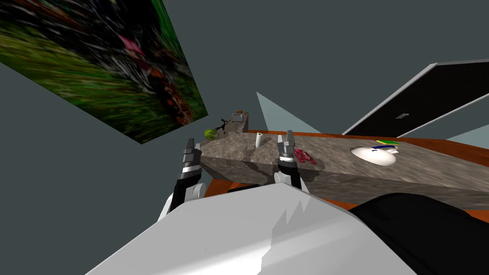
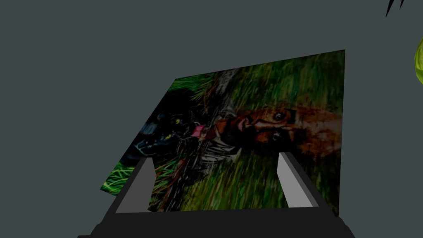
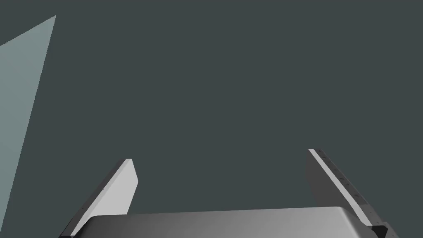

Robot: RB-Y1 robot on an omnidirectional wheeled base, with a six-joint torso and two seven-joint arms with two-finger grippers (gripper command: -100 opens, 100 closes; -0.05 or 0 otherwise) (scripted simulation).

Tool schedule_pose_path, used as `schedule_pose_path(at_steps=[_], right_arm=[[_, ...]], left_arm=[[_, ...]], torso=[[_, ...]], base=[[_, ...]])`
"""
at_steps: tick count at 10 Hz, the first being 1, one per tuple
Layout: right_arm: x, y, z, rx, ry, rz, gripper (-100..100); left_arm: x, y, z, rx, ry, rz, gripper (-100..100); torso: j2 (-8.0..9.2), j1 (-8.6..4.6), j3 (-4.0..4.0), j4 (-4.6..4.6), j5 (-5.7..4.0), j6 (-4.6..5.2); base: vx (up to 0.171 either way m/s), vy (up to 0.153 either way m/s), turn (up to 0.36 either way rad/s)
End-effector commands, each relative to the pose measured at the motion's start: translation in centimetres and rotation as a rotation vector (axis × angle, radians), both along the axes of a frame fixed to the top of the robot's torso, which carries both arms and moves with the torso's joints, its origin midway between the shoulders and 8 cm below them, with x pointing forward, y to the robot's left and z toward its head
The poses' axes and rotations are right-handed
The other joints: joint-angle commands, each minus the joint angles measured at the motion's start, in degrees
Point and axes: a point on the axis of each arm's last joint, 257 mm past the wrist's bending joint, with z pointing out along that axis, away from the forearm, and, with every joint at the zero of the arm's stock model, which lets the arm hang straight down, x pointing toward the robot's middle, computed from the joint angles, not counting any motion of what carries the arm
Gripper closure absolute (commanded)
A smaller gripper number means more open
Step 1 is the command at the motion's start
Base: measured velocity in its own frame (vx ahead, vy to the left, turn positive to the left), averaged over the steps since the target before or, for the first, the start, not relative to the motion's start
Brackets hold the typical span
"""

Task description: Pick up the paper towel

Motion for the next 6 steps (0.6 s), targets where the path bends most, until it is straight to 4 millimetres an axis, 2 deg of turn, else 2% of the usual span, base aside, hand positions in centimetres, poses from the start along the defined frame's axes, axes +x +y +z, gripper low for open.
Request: schedule_pose_path(at_steps=[1,6], right_arm=[[0.3,0.3,-0.2,-0.047,0.015,0.012,-100],[1.9,0.2,-2.0,-0.228,0.087,-0.005,-100]], left_arm=[[0.0,0.0,0.0,0.000,0.000,0.000,0],[0.0,0.0,0.0,0.000,0.000,0.000,0]], torso=[[0.00,0.00,0.00,0.00,0.00,0.00],[0.18,0.13,0.10,0.04,0.03,-0.01]], base=[[-0.008,0.008,0.012],[-0.043,0.030,0.028]])
